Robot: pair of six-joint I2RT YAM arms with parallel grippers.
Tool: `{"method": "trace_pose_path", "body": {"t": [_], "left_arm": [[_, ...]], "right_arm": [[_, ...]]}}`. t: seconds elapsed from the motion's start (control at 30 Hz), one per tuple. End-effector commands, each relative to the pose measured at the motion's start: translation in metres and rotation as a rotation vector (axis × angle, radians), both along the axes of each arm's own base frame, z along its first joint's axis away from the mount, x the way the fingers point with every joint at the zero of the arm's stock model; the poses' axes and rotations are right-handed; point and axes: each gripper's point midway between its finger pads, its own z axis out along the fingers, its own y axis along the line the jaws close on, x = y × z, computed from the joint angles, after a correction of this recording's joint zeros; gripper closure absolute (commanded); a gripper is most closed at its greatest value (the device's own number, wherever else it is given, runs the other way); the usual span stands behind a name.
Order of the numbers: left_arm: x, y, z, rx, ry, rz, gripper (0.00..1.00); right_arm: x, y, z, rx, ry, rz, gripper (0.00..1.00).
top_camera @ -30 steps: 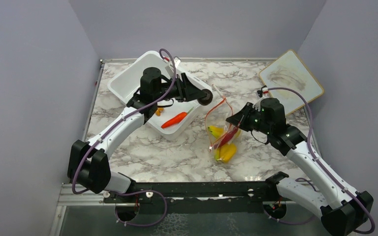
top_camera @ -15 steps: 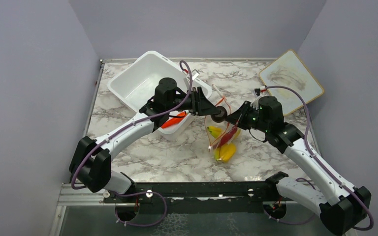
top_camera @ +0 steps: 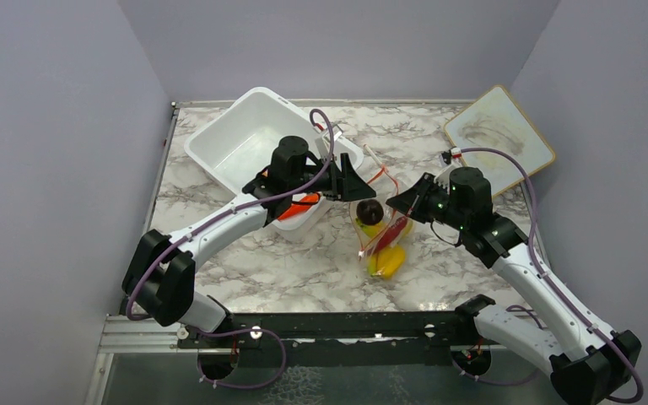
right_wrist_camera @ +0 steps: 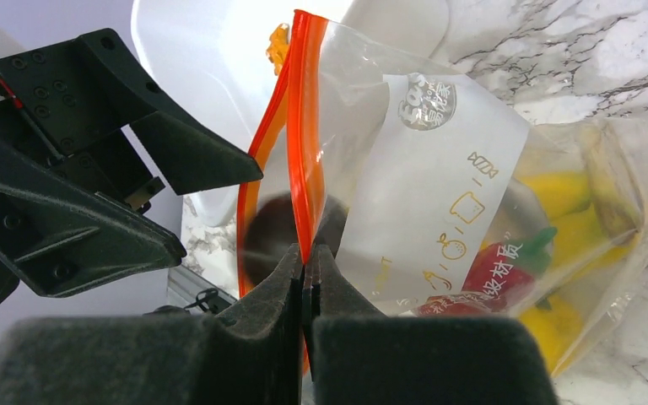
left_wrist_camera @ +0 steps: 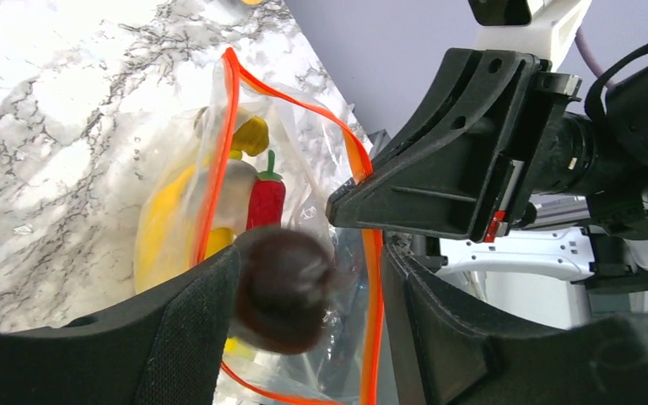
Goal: Place the food in the zip-top bag and seal the zipper
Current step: Place the fake fruit in the zipper food storage bag, then adjust the bin at the center of the board.
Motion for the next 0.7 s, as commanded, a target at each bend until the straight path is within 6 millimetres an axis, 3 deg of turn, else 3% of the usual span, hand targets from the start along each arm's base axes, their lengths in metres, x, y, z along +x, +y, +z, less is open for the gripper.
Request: {"method": "trace_pose_path", "body": {"t": [0.0, 0.33, 0.67], "left_arm": [[0.009, -0.002, 0.006, 0.019, -0.059, 0.024, 0.35], [0.019, 0.002, 0.024, 0.090, -0.149, 0.035, 0.30], [0.045, 0.044, 0.021, 0.230, -0.198, 0.231, 0.29]], "right_arm": [[-0.002, -0.001, 0.013, 0.005, -0.040, 0.010, 0.99], [-0.003, -0.002, 0.015, 0.001, -0.045, 0.013, 0.99], [-0.005, -0.006, 0.013, -0.026, -0.056, 0.015, 0.99]]}}
